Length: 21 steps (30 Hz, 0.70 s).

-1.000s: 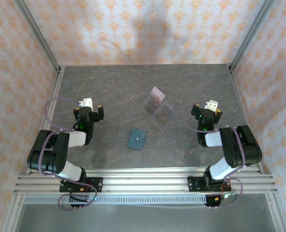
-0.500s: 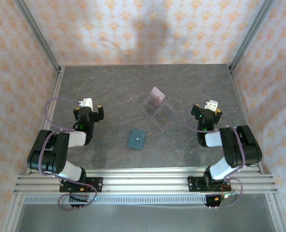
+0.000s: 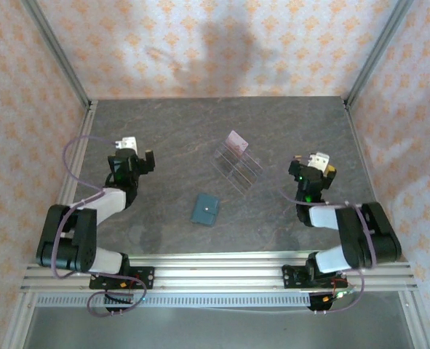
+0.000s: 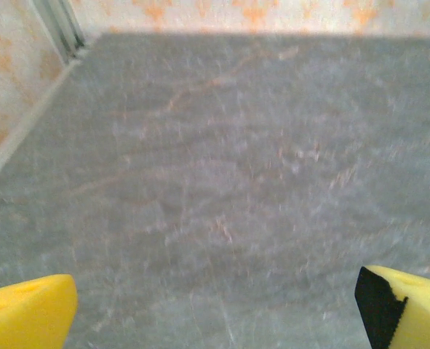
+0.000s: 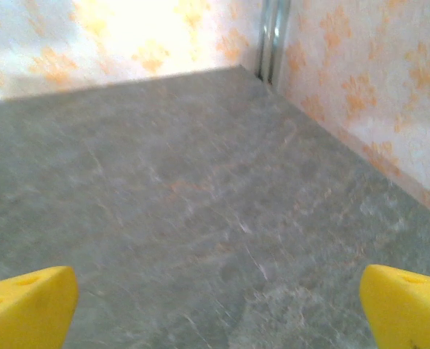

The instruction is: Put the credit cards into the card holder

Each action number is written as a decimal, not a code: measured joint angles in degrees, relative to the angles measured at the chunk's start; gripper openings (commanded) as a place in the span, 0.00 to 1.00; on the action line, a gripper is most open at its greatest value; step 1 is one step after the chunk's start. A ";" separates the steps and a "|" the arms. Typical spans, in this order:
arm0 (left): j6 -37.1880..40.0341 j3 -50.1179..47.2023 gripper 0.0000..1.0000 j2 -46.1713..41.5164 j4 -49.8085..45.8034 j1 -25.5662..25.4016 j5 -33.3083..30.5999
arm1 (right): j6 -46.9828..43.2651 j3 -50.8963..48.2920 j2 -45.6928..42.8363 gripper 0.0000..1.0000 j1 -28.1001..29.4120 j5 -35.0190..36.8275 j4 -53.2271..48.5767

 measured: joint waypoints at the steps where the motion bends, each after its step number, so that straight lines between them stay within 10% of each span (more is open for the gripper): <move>1: -1.05 1.66 1.00 -1.66 -2.93 0.00 -1.01 | 0.20 1.16 -3.41 0.99 0.39 0.04 -3.06; 12: -22.34 14.99 1.00 -9.57 -34.69 -0.02 -3.82 | 31.65 3.34 -31.15 0.99 -3.06 1.40 -22.95; 21: -26.88 8.52 0.91 -19.52 -41.13 -3.21 9.77 | 38.07 23.41 -22.40 0.99 -0.50 -3.82 -54.82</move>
